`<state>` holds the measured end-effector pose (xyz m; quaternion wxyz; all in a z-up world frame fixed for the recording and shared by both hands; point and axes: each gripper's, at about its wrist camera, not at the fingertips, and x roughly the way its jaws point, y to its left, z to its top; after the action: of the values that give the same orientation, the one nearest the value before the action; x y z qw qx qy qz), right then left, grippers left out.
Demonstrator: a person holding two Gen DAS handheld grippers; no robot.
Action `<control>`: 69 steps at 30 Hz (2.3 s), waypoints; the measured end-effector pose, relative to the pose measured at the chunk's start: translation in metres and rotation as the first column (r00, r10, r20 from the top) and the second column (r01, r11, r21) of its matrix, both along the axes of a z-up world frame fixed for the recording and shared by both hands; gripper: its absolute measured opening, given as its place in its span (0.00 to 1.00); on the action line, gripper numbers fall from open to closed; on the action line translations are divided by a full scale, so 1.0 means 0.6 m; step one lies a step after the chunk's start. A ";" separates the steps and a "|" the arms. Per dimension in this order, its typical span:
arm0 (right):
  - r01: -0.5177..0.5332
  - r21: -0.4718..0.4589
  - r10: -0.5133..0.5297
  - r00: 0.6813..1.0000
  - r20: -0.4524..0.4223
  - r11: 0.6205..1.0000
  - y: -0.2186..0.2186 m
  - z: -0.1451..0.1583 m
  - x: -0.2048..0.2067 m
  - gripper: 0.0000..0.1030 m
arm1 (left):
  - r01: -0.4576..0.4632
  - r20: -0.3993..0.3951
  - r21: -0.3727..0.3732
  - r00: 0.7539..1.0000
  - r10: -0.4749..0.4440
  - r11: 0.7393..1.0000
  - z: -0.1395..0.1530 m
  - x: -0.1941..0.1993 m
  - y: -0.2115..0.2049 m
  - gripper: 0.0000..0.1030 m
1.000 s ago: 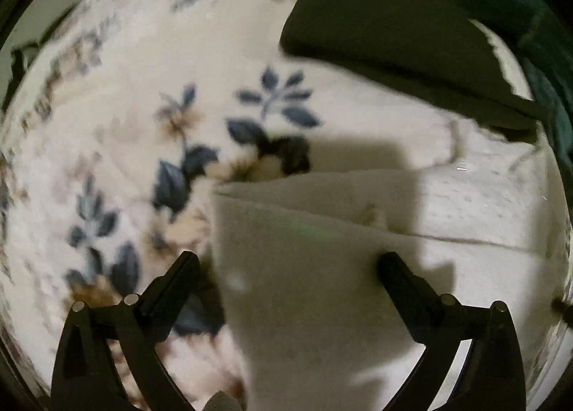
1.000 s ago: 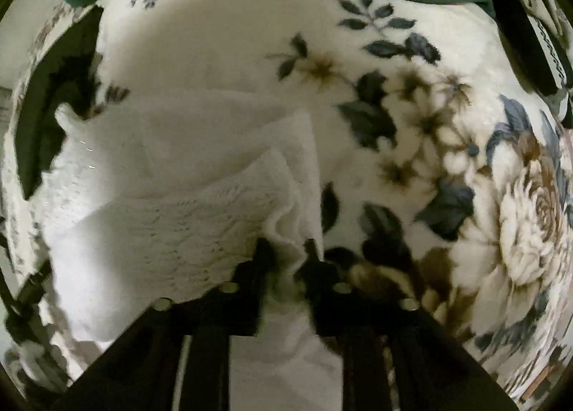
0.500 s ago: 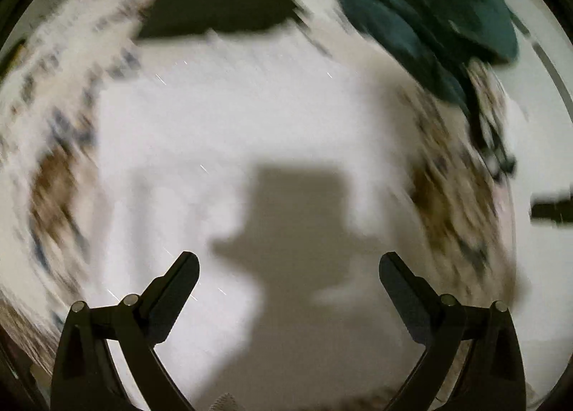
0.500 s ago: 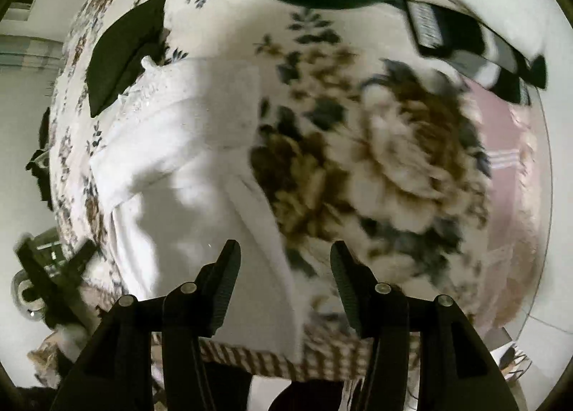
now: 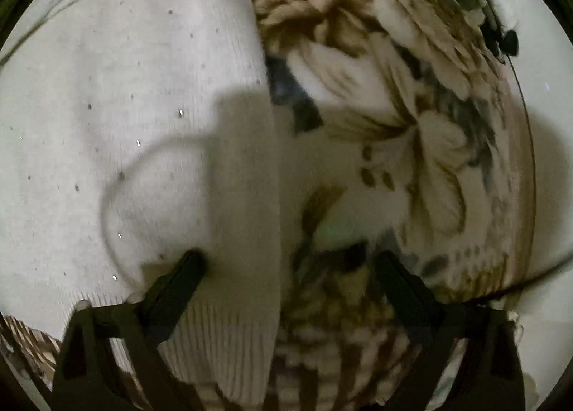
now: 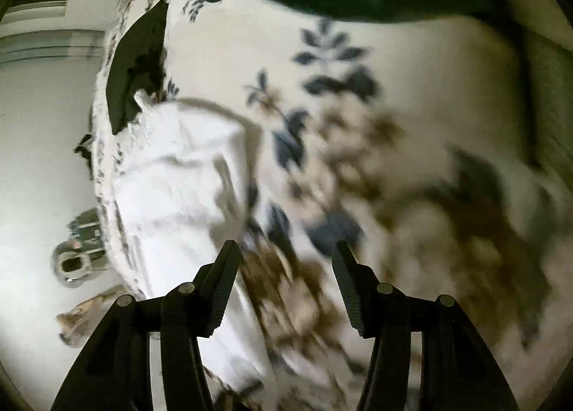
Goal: Fold small clothes
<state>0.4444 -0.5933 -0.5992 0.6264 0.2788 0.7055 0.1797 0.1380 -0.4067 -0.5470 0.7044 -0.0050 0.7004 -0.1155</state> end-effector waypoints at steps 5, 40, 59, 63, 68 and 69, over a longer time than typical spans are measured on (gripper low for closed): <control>0.025 0.082 -0.020 0.998 -0.056 0.996 0.056 -0.073 0.062 0.55 | -0.074 0.046 0.005 0.996 0.074 0.997 0.013 0.021 0.034 0.03; -0.289 -0.324 0.352 0.923 0.155 0.901 0.899 0.144 0.137 0.06 | -0.726 0.016 -0.326 0.636 0.771 0.606 0.069 -0.076 0.758 0.02; -0.339 -0.219 0.368 0.924 0.105 0.915 0.982 0.105 0.126 0.45 | -0.745 -0.097 -0.275 0.650 0.754 0.607 0.043 -0.081 0.904 0.08; -0.195 -0.310 0.276 0.930 0.242 0.931 0.818 0.182 0.114 0.59 | -0.659 0.014 -0.372 0.700 0.714 0.654 0.091 0.068 0.918 0.62; -0.066 -0.404 0.172 0.957 0.234 0.912 0.637 0.150 0.119 0.59 | -0.514 0.079 -0.507 0.772 0.631 0.692 0.098 0.321 0.877 0.62; -0.040 -0.393 0.136 0.966 0.221 0.919 0.612 0.134 0.123 0.59 | -0.489 0.094 -0.488 0.794 0.601 0.723 0.093 0.374 0.858 0.62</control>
<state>0.5185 -0.2263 -0.5191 0.7419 0.0937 0.6566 0.0984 0.3623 0.1079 -0.4914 0.7678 -0.3566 0.5294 -0.0559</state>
